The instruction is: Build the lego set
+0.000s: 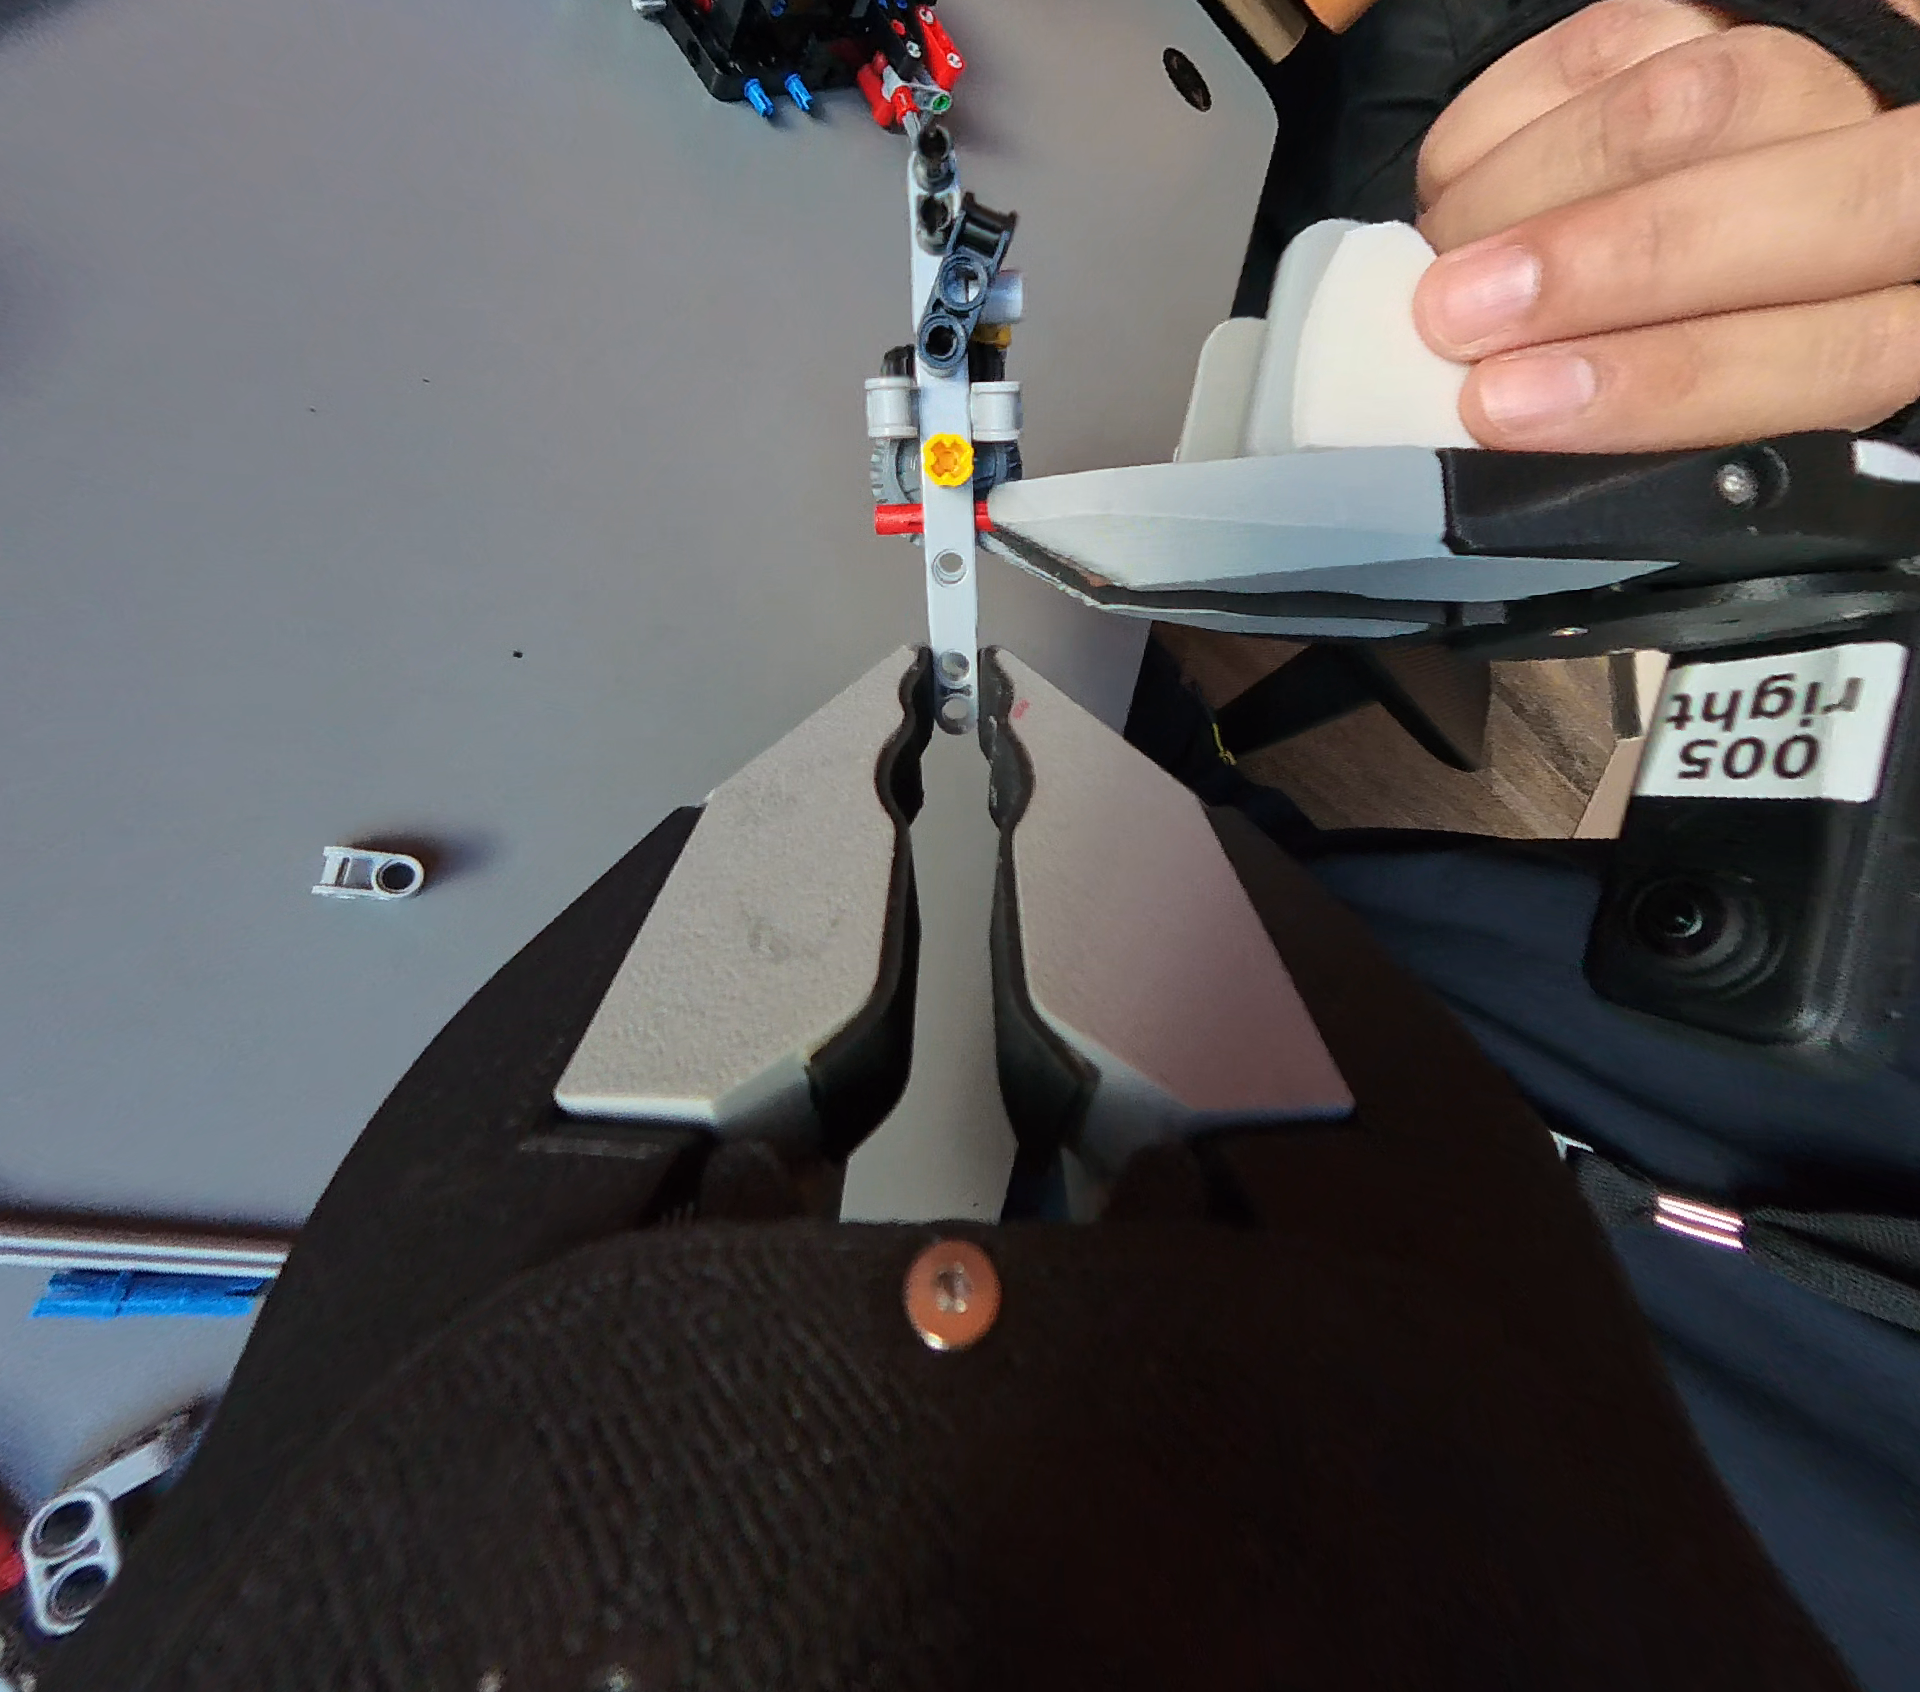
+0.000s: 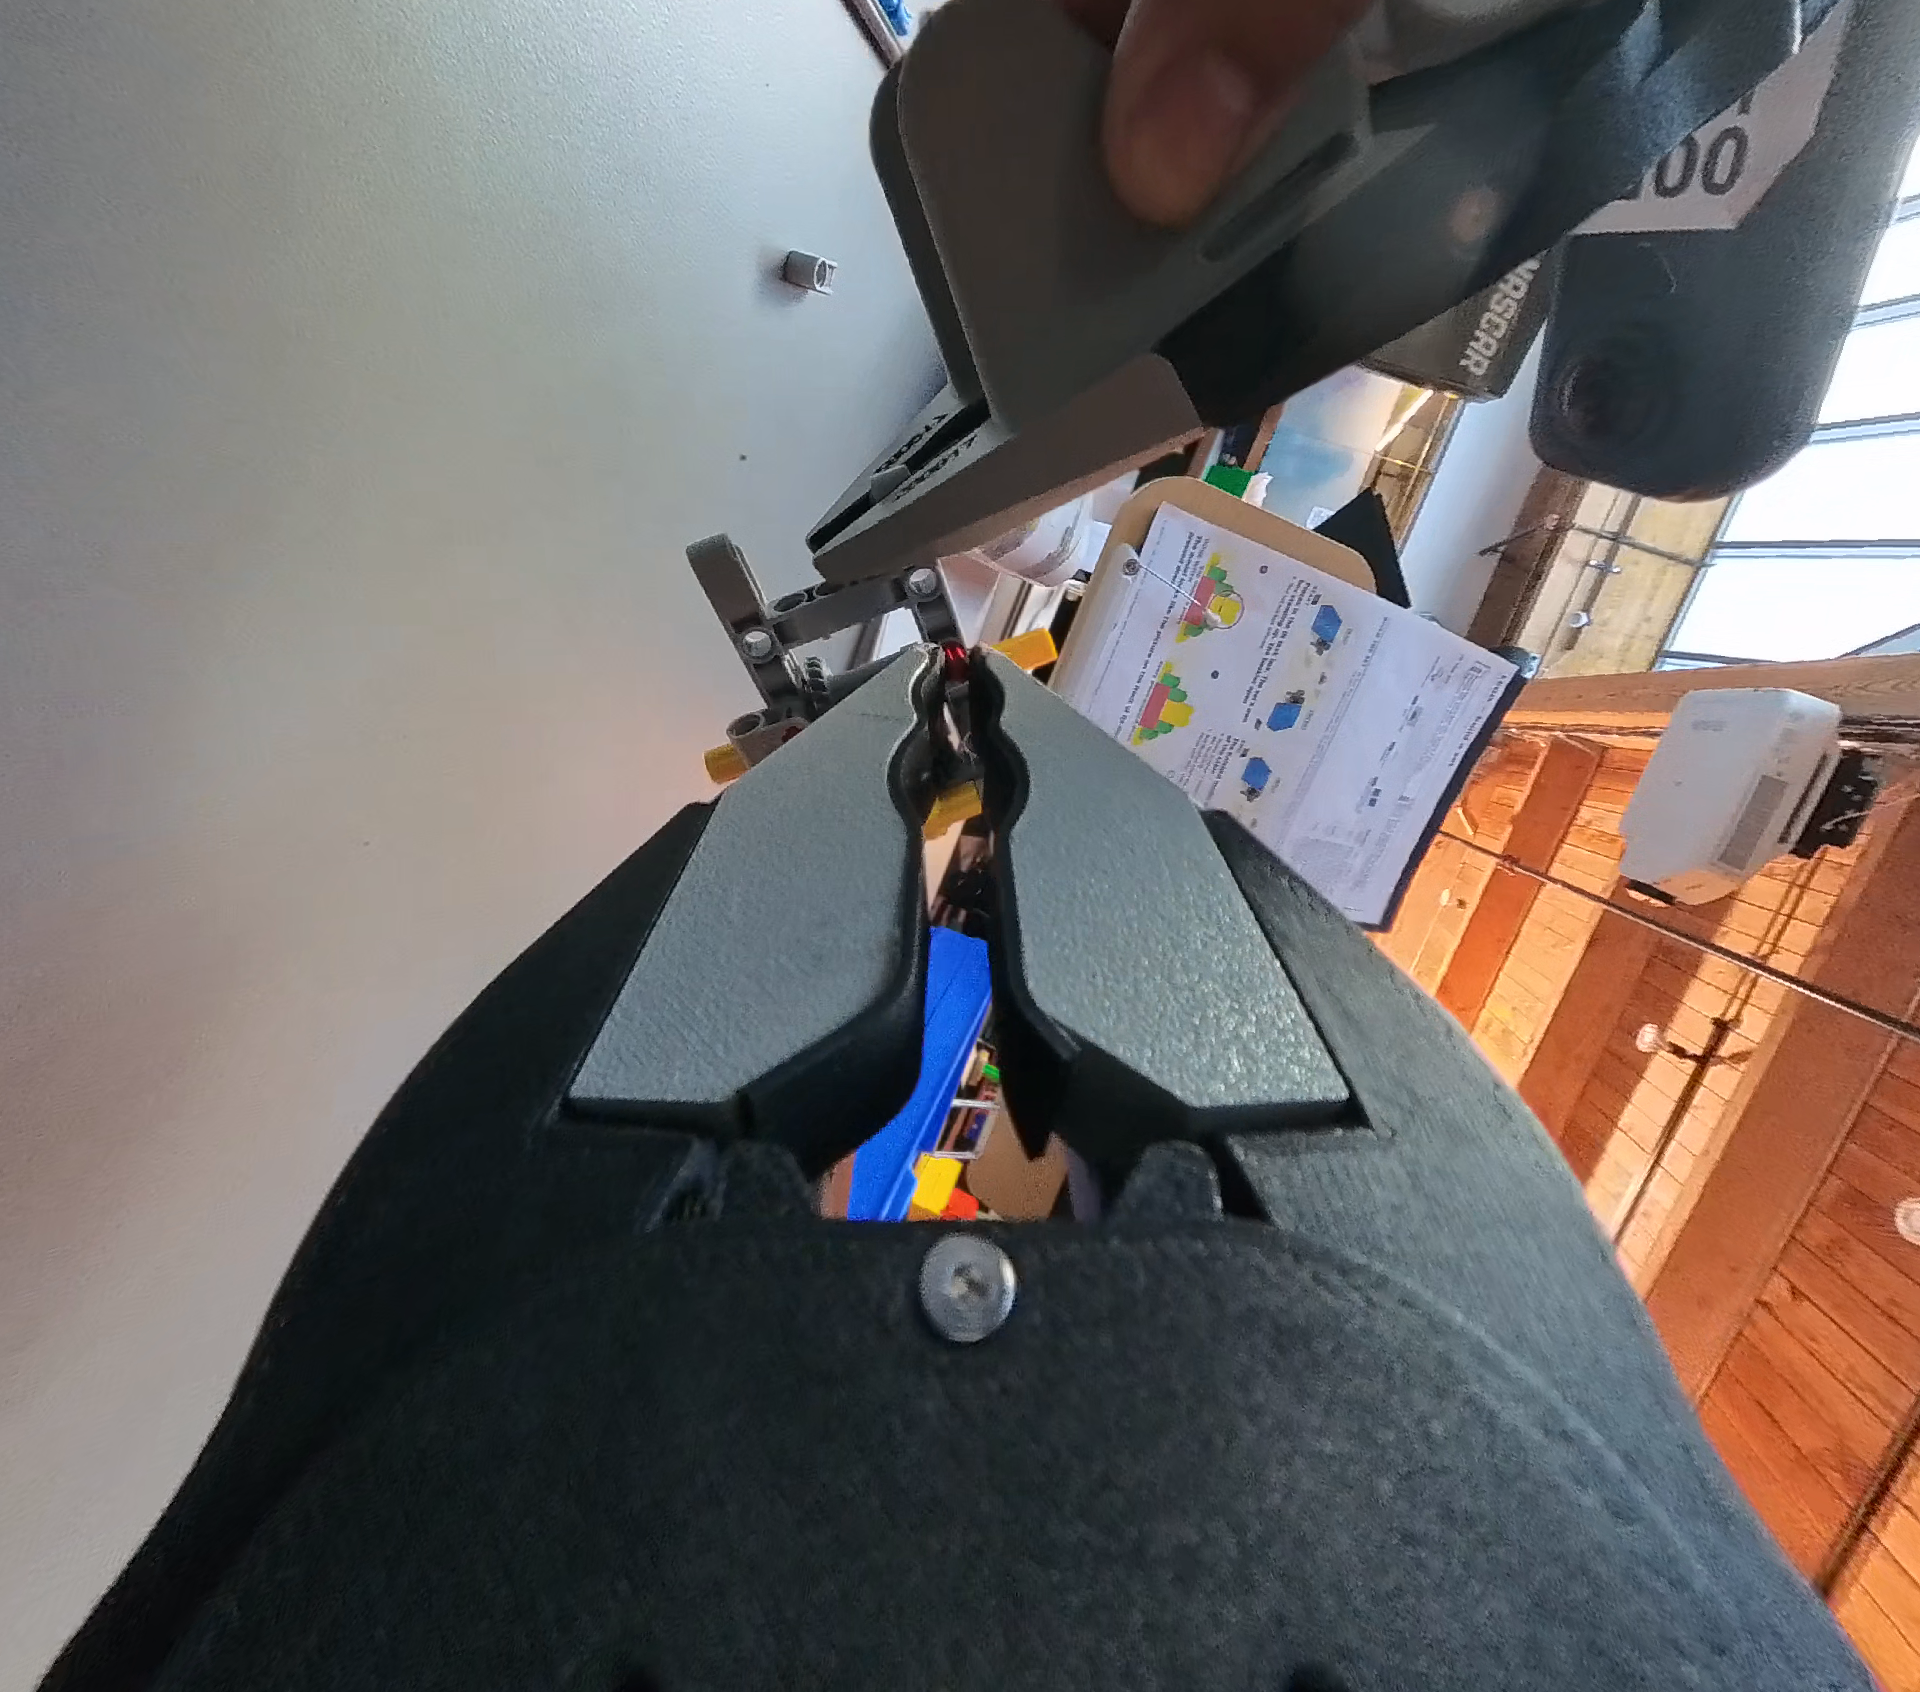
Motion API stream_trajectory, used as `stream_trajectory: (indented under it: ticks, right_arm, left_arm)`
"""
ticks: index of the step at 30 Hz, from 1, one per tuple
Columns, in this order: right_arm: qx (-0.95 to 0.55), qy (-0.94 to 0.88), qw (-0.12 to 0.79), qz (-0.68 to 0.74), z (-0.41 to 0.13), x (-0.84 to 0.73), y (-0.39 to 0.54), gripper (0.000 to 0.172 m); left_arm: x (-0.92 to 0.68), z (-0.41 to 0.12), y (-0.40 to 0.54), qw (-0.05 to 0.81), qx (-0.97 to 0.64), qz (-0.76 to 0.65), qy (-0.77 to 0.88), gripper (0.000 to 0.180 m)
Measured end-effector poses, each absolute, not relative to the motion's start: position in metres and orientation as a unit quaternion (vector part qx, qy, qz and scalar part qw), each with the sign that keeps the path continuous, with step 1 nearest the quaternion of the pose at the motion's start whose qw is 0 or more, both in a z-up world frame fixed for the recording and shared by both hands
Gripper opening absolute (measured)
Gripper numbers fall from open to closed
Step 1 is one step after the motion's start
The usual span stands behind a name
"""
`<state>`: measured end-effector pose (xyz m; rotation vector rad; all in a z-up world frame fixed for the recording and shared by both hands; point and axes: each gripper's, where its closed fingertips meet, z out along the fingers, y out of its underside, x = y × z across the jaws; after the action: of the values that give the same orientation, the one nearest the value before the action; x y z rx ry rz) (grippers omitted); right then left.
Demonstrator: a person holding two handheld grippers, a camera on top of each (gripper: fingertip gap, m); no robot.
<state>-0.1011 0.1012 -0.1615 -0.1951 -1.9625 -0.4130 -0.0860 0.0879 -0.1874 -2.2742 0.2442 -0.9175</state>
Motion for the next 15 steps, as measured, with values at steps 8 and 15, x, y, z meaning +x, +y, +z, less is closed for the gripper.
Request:
stream_trajectory:
  ticks: [8, 15]
  right_arm:
    - [-0.061, -0.842, 0.507, -0.172, -0.167, -0.100, 0.102, 0.000]
    - [-0.192, -0.826, 0.527, -0.059, -0.151, -0.107, 0.108, 0.001]
  left_arm:
    - [-0.086, -0.191, 0.086, 0.323, -0.880, -0.332, 0.104, 0.005]
    - [-0.092, -0.174, 0.093, 0.364, -0.870, -0.320, 0.094, 0.006]
